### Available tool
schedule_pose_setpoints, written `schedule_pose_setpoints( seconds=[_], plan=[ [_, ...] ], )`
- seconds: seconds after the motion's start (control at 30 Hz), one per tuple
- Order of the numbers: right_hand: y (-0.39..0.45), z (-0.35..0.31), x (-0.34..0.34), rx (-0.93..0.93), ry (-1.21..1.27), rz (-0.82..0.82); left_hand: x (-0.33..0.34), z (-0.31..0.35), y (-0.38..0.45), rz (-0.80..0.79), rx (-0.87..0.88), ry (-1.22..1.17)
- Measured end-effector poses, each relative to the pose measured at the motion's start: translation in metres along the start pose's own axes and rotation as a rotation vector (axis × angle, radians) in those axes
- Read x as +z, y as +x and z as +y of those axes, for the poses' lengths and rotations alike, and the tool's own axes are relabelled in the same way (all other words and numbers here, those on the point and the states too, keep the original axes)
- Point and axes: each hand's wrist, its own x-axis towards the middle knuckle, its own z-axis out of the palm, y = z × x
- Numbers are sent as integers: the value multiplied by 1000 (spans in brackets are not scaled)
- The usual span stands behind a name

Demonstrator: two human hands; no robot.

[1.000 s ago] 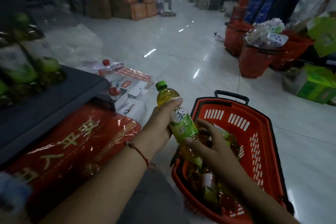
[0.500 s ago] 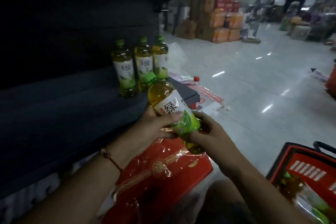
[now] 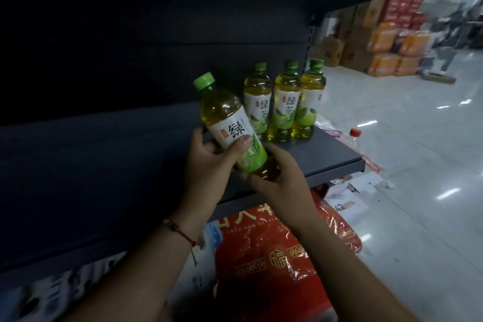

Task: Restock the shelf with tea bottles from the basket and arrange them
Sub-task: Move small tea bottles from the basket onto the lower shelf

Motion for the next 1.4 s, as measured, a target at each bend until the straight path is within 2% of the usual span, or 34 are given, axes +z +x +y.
schedule_pose_setpoints(
  seconds=[0.13, 0.27, 0.4, 0.53, 0.7, 1.07, 1.27, 1.4],
  plan=[
    [22, 12, 25, -27, -92, 19, -8, -7, 19, -5, 106, 89],
    [34, 27, 40, 7, -74, -10, -18, -24, 36, -48, 111, 390],
    [49, 38, 47, 48, -116, 43, -22, -39, 49, -48, 124, 588],
    [63, 42, 49, 79, -28, 39, -20, -47, 69, 3, 160, 629],
    [81, 50, 49, 50, -16, -63, -11, -58, 95, 69, 217, 661],
    [94, 53, 43, 42, -30, -162, -8, -64, 108, 81, 203, 818],
    [69, 40, 15, -11, -278, -174, -11, -50, 76, -3, 185, 1035],
    [31, 31, -29, 4, -624, -215, 11, -37, 37, -134, 250, 1183]
  ],
)
